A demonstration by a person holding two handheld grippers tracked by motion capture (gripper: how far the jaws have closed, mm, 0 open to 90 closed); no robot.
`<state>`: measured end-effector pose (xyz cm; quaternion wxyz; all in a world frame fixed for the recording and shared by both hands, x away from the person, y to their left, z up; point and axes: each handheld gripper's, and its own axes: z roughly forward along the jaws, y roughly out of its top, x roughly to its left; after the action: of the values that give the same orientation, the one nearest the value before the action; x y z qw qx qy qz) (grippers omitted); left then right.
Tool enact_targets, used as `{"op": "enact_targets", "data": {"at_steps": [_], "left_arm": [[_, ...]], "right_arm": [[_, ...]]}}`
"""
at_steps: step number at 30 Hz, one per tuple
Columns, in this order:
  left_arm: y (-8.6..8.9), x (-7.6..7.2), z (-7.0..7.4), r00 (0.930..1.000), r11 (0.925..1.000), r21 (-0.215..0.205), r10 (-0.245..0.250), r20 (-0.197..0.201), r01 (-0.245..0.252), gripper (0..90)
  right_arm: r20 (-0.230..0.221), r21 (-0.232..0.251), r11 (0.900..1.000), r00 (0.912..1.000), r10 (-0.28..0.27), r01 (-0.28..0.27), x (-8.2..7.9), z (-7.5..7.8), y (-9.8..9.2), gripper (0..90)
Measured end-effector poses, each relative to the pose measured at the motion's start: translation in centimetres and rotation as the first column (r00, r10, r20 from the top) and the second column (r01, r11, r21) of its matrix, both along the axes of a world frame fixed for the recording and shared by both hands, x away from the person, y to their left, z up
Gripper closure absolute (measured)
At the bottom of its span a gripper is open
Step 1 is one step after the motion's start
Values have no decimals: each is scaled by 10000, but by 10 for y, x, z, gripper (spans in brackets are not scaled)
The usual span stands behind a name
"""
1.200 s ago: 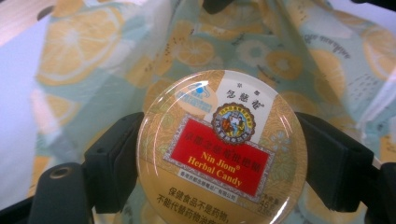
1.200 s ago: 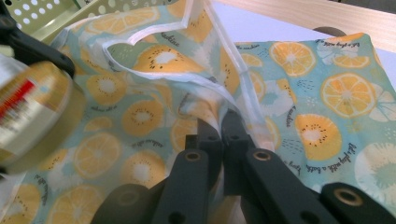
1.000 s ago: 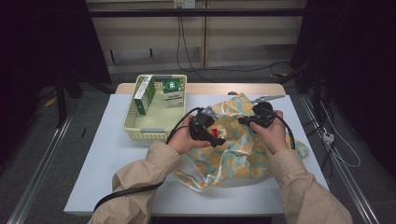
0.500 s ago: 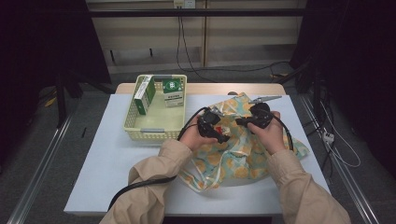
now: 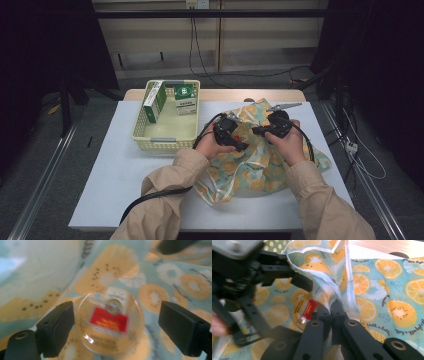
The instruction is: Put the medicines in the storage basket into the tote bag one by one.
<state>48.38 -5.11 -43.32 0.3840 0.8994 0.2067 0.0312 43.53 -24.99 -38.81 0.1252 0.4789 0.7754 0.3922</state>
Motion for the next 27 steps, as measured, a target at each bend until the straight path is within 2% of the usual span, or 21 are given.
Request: {"op": "enact_targets", "data": {"at_steps": [3, 4, 6, 7, 13, 17, 21, 22, 23, 24, 27], "left_arm": [[9, -8, 10, 9998, 9997, 150, -217, 35, 217, 132], [12, -12, 15, 9996, 9989, 457, -112, 240, 101, 132], [21, -15, 22, 9992, 9990, 204, -407, 60, 406, 132], [26, -17, 27, 9988, 9987, 207, -472, 106, 470, 132], [56, -25, 52, 9988, 9993, 77, -378, 300, 376, 129], [76, -22, 61, 9994, 10000, 80, -39, 345, 36, 129], [93, -16, 67, 9985, 9987, 484, 149, 532, -175, 125], [97, -16, 67, 9977, 9985, 326, 425, 533, -443, 125], [102, -13, 69, 9972, 9977, 522, 393, 640, -427, 125], [106, -12, 70, 9973, 9975, 544, 412, 602, -445, 123], [119, -5, 73, 9956, 9961, 431, 746, 572, -771, 122]], "right_arm": [[-39, -33, 10000, 10000, 26, -26, -1, -1, 1, 893], [-18, -48, 10000, 10000, 52, -52, -1, -1, 1, 893], [-44, -31, 10000, 10000, 86, -86, -2, -2, 3, 893], [-35, -70, 9999, 9999, 115, -115, -2, -4, 4, 893], [-135, -84, 9998, 9998, 175, -176, -5, -8, 5, 893], [-110, -37, 9998, 9997, 200, -201, -8, -7, 4, 893], [-126, -66, 9995, 9995, 302, -303, -12, -7, 4, 893], [-141, -44, 9995, 9994, 313, -314, -13, -7, 4, 893], [-144, -23, 9994, 9993, 332, -333, -14, -7, 4, 894], [-185, -48, 9995, 9993, 317, -317, -14, -7, 4, 894], [-144, -65, 9992, 9991, 399, -400, -17, -7, 5, 893]]}}
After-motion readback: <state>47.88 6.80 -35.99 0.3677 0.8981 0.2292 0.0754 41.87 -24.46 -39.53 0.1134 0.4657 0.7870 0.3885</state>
